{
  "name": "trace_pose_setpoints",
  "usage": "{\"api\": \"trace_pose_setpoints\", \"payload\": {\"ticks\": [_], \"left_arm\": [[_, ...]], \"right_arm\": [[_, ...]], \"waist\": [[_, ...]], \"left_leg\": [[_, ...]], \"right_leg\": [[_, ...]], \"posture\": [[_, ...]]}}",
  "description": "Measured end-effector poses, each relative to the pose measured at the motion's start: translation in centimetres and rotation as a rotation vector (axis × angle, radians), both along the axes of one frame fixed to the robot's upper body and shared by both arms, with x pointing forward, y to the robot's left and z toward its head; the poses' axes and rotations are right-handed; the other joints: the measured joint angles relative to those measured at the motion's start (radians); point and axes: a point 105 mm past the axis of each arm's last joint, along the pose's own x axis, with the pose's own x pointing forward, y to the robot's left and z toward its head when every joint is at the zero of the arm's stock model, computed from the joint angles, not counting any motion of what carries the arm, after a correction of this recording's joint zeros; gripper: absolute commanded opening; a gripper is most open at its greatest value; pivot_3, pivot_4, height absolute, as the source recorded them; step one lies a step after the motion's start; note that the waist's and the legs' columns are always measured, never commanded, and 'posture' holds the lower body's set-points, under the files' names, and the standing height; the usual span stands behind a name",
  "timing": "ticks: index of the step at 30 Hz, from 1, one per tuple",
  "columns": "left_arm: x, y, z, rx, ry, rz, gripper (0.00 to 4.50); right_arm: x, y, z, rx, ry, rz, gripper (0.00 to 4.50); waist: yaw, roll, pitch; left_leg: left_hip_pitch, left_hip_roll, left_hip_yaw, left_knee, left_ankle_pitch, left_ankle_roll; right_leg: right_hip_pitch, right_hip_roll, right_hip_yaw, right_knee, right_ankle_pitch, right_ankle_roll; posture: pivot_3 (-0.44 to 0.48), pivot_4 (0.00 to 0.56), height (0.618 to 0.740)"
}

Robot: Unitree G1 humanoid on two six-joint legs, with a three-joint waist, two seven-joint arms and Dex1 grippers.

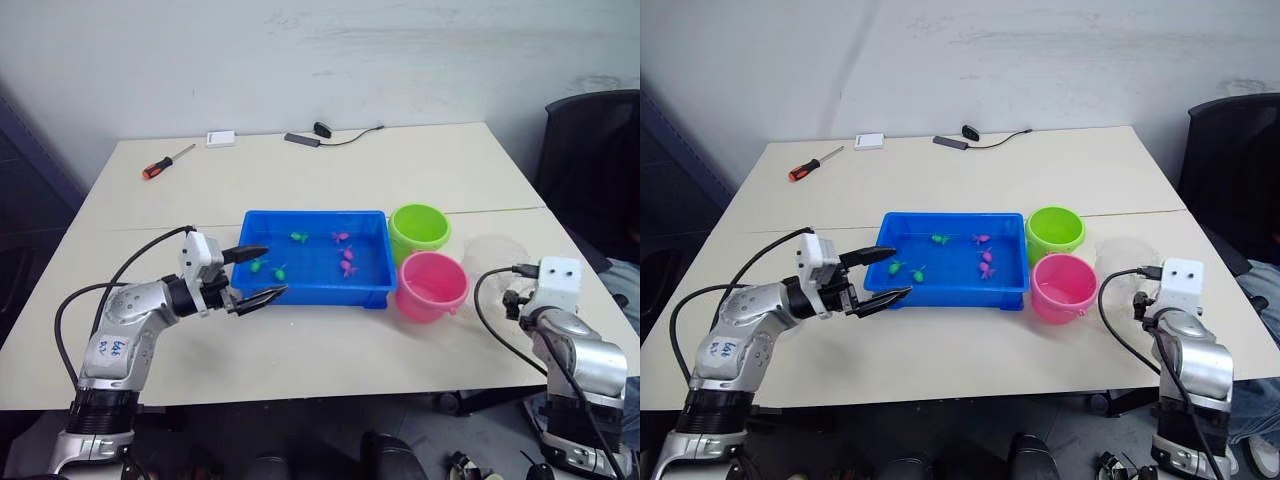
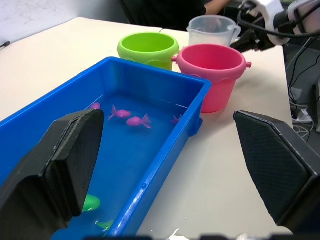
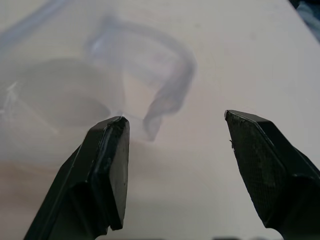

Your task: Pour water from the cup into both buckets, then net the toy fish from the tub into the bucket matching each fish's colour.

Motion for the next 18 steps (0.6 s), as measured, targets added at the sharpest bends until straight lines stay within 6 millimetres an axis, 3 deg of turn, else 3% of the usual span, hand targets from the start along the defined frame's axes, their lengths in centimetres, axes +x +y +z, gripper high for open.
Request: {"api": "trace_pose_setpoints", "payload": {"ticks": [6,13,18], "left_arm": [[0.1,-0.4,0.0,-0.001,0.002,-0.006,4.50],[0.2,-0.4,0.0,0.000,0.003,0.005,4.50],[0.3,-0.3,0.0,-0.002,0.005,0.019,4.50]], "right_arm": [[0.3,0.4,-2.2,0.145,0.026,-0.114,3.27],[-1.2,-1.1,-0.8,0.052,0.057,-0.079,3.27],[-3.4,-0.4,-0.6,0.029,0.141,0.046,3.27]], "waist": [[0.003,0.002,0.000],[0.014,0.001,-0.001],[0.025,0.000,0.000]], "left_leg": [[0.000,0.000,0.000,-0.001,0.000,0.000],[-0.001,-0.002,0.000,-0.001,0.000,0.001],[-0.002,-0.001,0.000,-0.002,0.000,0.001]], "right_leg": [[-0.001,0.000,0.000,0.000,0.002,0.001],[0.000,0.000,0.000,-0.002,0.002,0.001],[-0.001,0.000,-0.001,-0.005,0.000,-0.002]], "posture": [[0.000,0.150,0.740],[0.000,0.150,0.740],[0.000,0.150,0.740]]}}
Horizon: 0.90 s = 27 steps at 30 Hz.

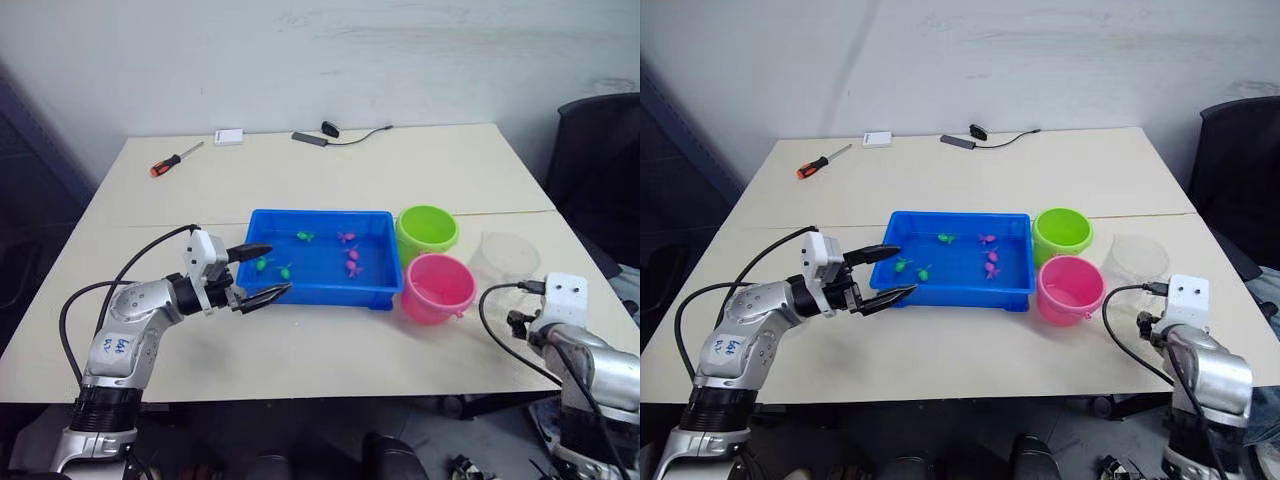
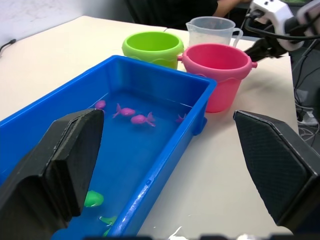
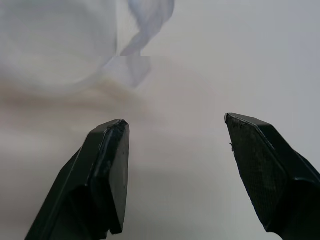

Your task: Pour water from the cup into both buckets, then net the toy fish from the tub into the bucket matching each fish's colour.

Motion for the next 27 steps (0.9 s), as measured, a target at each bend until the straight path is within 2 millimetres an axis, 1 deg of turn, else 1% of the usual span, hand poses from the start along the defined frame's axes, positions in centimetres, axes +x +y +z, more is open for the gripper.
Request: {"api": "trace_pose_setpoints", "payload": {"ticks": [2,4,6,8,9,10,13,14,16,18,20,22,23,24,27], "left_arm": [[0.0,0.0,0.0,-0.002,0.000,0.005,4.50],[0.0,0.3,-0.4,-0.003,0.016,0.023,4.50],[0.1,1.0,-0.8,-0.011,0.039,0.067,4.50],[0.2,1.5,-0.9,-0.017,0.049,0.099,4.50],[0.4,1.7,-0.9,-0.021,0.053,0.116,4.50],[0.5,2.0,-0.9,-0.027,0.059,0.135,4.50],[1.0,3.3,-0.6,-0.057,0.078,0.222,4.50],[1.2,3.8,-0.5,-0.069,0.086,0.253,4.50],[1.5,4.7,-0.4,-0.081,0.094,0.307,4.50],[1.8,5.9,-0.5,-0.093,0.114,0.379,4.50],[2.0,7.3,-1.0,-0.099,0.146,0.450,4.50],[2.0,8.8,-1.5,-0.083,0.169,0.524,4.50],[2.1,9.1,-1.6,-0.076,0.174,0.538,4.50],[2.2,10.1,-2.0,-0.047,0.187,0.579,4.50],[2.4,12.5,-3.1,0.022,0.227,0.678,4.50]], "right_arm": [[-0.6,0.4,0.1,-0.005,0.023,0.054,3.27],[-1.9,1.4,0.9,-0.027,0.058,0.206,3.80],[-3.2,3.3,2.1,-0.014,0.087,0.425,4.42],[-3.4,4.5,3.3,-0.023,0.066,0.560,4.42],[-3.4,5.3,4.0,-0.033,0.041,0.637,4.42],[-3.4,5.9,4.7,-0.040,0.015,0.704,4.42],[-3.0,8.3,6.5,-0.029,-0.111,0.899,4.42],[-2.8,9.1,7.0,-0.025,-0.150,0.958,4.42],[-2.5,10.5,8.1,-0.009,-0.223,1.048,4.42],[-2.5,12.9,9.1,0.040,-0.299,1.178,4.42],[-2.4,14.6,9.6,0.078,-0.361,1.264,4.42],[-2.2,15.9,9.6,0.105,-0.400,1.324,4.42],[-2.3,16.2,9.5,0.110,-0.402,1.338,4.42],[-2.4,16.8,9.3,0.124,-0.403,1.376,4.42],[-2.6,18.6,9.4,0.161,-0.444,1.460,4.42]], "waist": [[0.000,0.000,0.000],[0.001,-0.002,0.001],[0.000,-0.003,0.002],[-0.001,-0.005,0.004],[-0.001,-0.007,0.004],[-0.001,-0.008,0.005],[-0.001,-0.011,0.007],[-0.001,-0.011,0.007],[0.000,-0.011,0.007],[0.001,-0.011,0.007],[0.001,-0.012,0.006],[0.005,-0.011,0.006],[0.006,-0.010,0.006],[0.015,-0.008,0.004],[0.022,-0.008,0.004]], "left_leg": [[0.000,0.000,0.000,0.000,0.000,0.000],[-0.001,0.000,0.000,0.000,0.000,0.000],[-0.001,-0.001,0.000,0.000,0.000,0.000],[-0.001,-0.001,0.000,0.000,-0.001,-0.001],[-0.001,-0.001,0.000,-0.001,-0.004,-0.005],[-0.001,0.000,0.000,-0.001,-0.004,-0.006],[-0.001,0.000,0.000,-0.001,-0.004,-0.007],[-0.001,0.000,0.000,-0.001,-0.004,-0.007],[-0.001,-0.001,0.000,-0.001,-0.004,-0.007],[0.000,-0.001,0.000,-0.001,-0.003,-0.006],[0.000,-0.001,0.000,-0.001,-0.003,-0.006],[0.000,-0.001,0.000,-0.001,-0.003,-0.007],[0.000,-0.001,-0.001,-0.001,-0.003,-0.007],[0.001,-0.001,-0.001,-0.001,-0.003,-0.007],[0.002,0.002,-0.001,-0.001,-0.004,-0.008]], "right_leg": [[0.000,0.000,0.000,-0.001,0.000,0.000],[0.000,0.000,0.000,-0.003,0.000,0.000],[0.001,0.001,0.000,-0.005,0.000,0.001],[0.001,0.003,0.000,-0.009,0.000,0.001],[0.002,0.004,-0.001,-0.010,0.001,0.001],[0.002,0.004,-0.002,-0.012,0.000,0.003],[0.002,0.004,-0.005,-0.013,0.000,0.004],[0.002,0.004,-0.005,-0.013,0.002,0.002],[0.002,0.004,-0.005,-0.013,0.003,0.002],[0.002,0.004,-0.005,-0.012,0.004,0.003],[0.002,0.004,-0.005,-0.011,0.004,0.003],[0.001,0.003,-0.006,-0.011,0.004,0.002],[0.001,0.003,-0.006,-0.011,0.005,0.002],[0.001,0.002,-0.006,-0.011,0.004,0.001],[0.000,0.002,-0.008,-0.012,0.004,-0.002]], "posture": [[0.000,0.150,0.740],[0.000,0.150,0.740],[0.000,0.150,0.740],[0.000,0.150,0.740],[0.000,0.150,0.740],[0.000,0.150,0.740],[0.000,0.150,0.740],[0.000,0.150,0.740],[0.000,0.150,0.740],[0.000,0.150,0.740],[0.000,0.150,0.740],[0.000,0.150,0.740],[0.000,0.150,0.740],[0.000,0.150,0.740],[0.000,0.150,0.740]]}}
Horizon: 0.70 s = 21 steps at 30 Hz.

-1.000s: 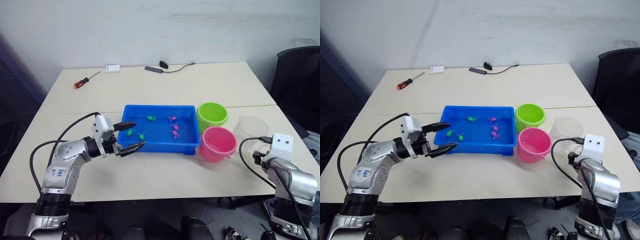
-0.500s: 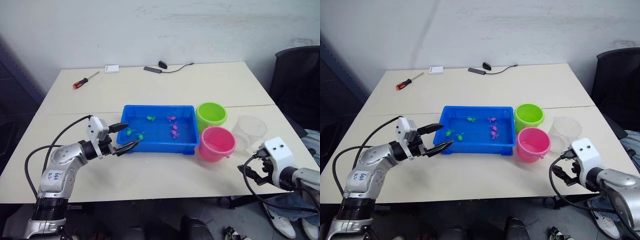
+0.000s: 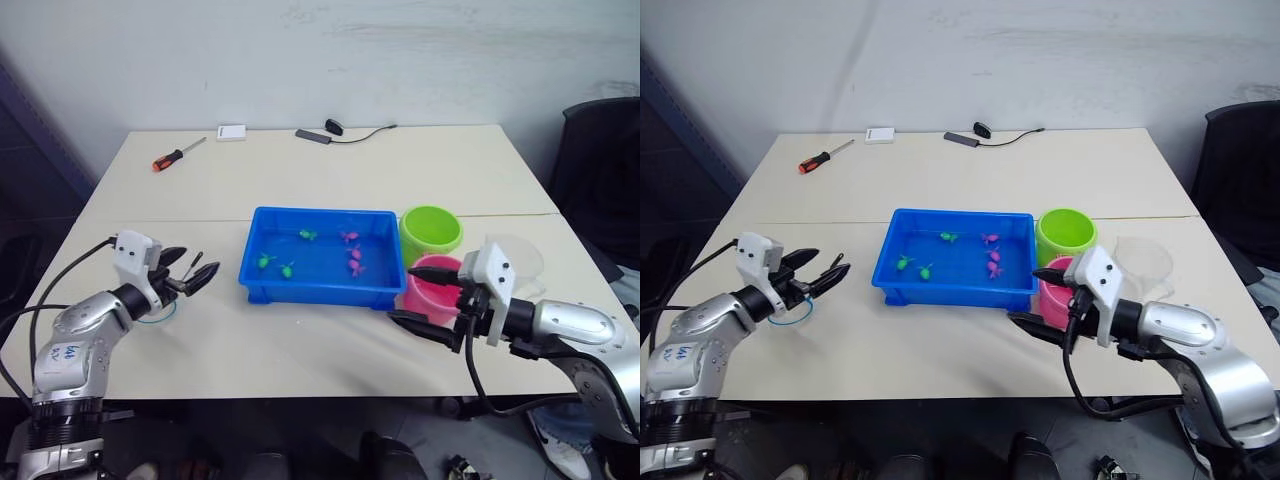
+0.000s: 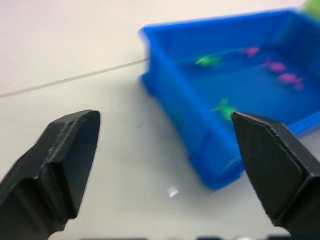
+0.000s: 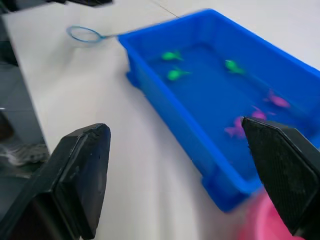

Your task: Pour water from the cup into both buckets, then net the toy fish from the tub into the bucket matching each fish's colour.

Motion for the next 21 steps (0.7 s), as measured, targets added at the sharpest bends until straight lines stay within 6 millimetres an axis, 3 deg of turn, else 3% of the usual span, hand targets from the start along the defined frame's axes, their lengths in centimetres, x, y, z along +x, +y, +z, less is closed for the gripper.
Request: {"api": "trace_pose_setpoints", "payload": {"ticks": [6,8,13,15,21], "left_arm": [[0.3,3.9,-1.8,0.045,0.079,0.118,4.50],[0.8,4.7,-2.0,0.052,0.085,0.136,4.50],[2.1,5.1,-2.5,0.066,0.096,0.139,4.50],[2.7,5.0,-3.1,0.082,0.122,0.130,4.50],[4.1,4.7,-5.4,0.095,0.205,0.139,4.50]], "right_arm": [[-0.5,1.9,-0.2,0.035,-0.022,0.108,4.42],[-0.5,2.1,-0.5,0.037,-0.020,0.125,4.42],[-0.4,2.0,-0.5,0.032,-0.032,0.123,4.42],[-0.4,1.9,-0.5,0.030,-0.033,0.120,4.42],[-0.5,1.6,-0.9,0.011,-0.028,0.097,4.42]], "waist": [[0.006,-0.001,-0.001],[0.007,-0.001,-0.002],[0.009,-0.001,-0.002],[0.007,-0.001,-0.002],[0.005,-0.001,-0.002]], "left_leg": [[0.000,0.003,0.000,0.000,0.000,0.000],[0.000,0.002,0.002,0.000,0.000,0.000],[0.000,0.002,0.004,-0.001,0.000,0.000],[0.000,0.001,0.005,-0.001,0.000,0.000],[-0.001,0.001,0.004,-0.001,0.000,0.000]], "right_leg": [[-0.005,-0.004,-0.006,0.000,0.001,-0.002],[-0.006,-0.013,-0.010,0.001,0.001,-0.001],[-0.001,-0.015,-0.020,0.003,0.006,0.003],[-0.001,-0.015,-0.027,0.004,0.012,0.014],[-0.001,-0.015,-0.035,0.003,0.014,0.014]], "posture": [[0.000,0.150,0.740],[0.000,0.150,0.740],[0.000,0.150,0.740],[0.000,0.150,0.740],[0.000,0.150,0.740]]}}
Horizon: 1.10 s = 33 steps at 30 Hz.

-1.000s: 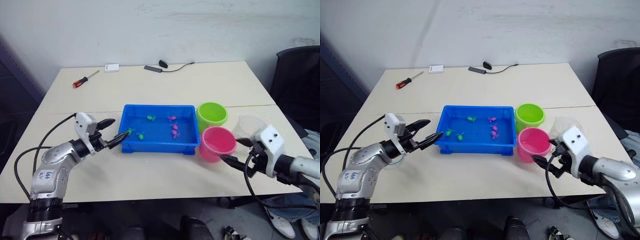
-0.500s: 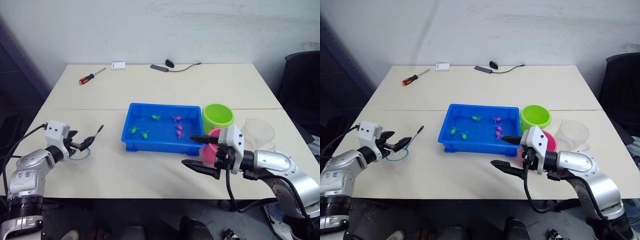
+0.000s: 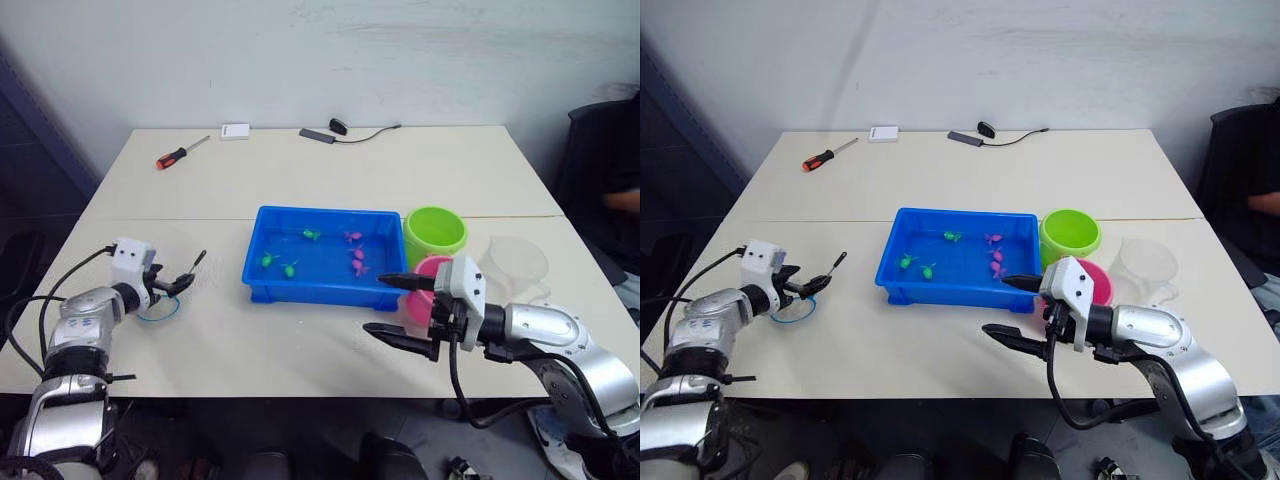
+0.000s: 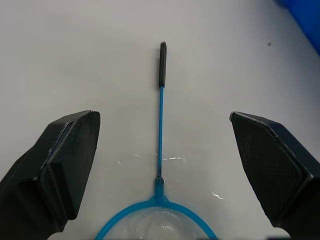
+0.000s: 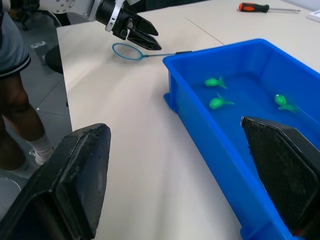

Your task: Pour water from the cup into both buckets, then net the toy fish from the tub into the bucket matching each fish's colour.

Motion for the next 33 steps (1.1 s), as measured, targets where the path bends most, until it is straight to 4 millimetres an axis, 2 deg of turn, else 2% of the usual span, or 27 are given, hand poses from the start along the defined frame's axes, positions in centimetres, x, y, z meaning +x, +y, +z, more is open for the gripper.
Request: {"api": "trace_pose_setpoints", "payload": {"ticks": [9,12,16,24,33], "left_arm": [[0.3,-0.6,-2.3,0.026,0.100,-0.016,4.50],[0.4,-0.8,-2.3,0.036,0.118,-0.022,4.50],[0.4,-0.8,-2.4,0.043,0.124,-0.024,3.32],[0.4,-0.5,-2.6,0.029,0.143,0.006,0.07],[0.4,-0.5,-2.5,0.034,0.136,0.006,0.02]], "right_arm": [[-0.6,-0.3,0.3,-0.006,-0.021,-0.039,4.42],[-0.5,-0.5,0.4,-0.006,-0.026,-0.061,4.42],[-0.5,-0.6,0.3,-0.007,-0.021,-0.067,4.50],[-0.3,-0.7,0.4,-0.006,-0.023,-0.086,4.50],[-0.1,-0.7,0.5,-0.006,-0.031,-0.092,4.50]], "waist": [[-0.001,-0.001,0.000],[0.000,0.000,-0.001],[-0.001,0.000,-0.001],[0.000,0.003,-0.003],[0.000,0.004,-0.003]], "left_leg": [[0.000,-0.005,0.000,0.000,0.000,0.000],[0.000,-0.005,0.000,0.000,0.000,0.000],[0.000,-0.003,0.000,0.000,0.000,0.000],[0.000,-0.006,0.000,0.000,0.000,0.001],[0.000,-0.006,0.000,0.000,0.000,0.001]], "right_leg": [[0.001,0.000,-0.001,0.000,0.001,0.001],[0.001,-0.001,-0.001,-0.001,0.001,0.001],[0.001,-0.001,-0.001,-0.001,0.001,0.001],[0.001,-0.001,-0.001,-0.001,0.001,0.002],[0.001,-0.001,-0.001,-0.001,0.001,0.002]], "posture": [[0.000,0.150,0.740],[0.000,0.150,0.740],[0.000,0.150,0.740],[0.000,0.150,0.740],[0.000,0.150,0.740]]}}
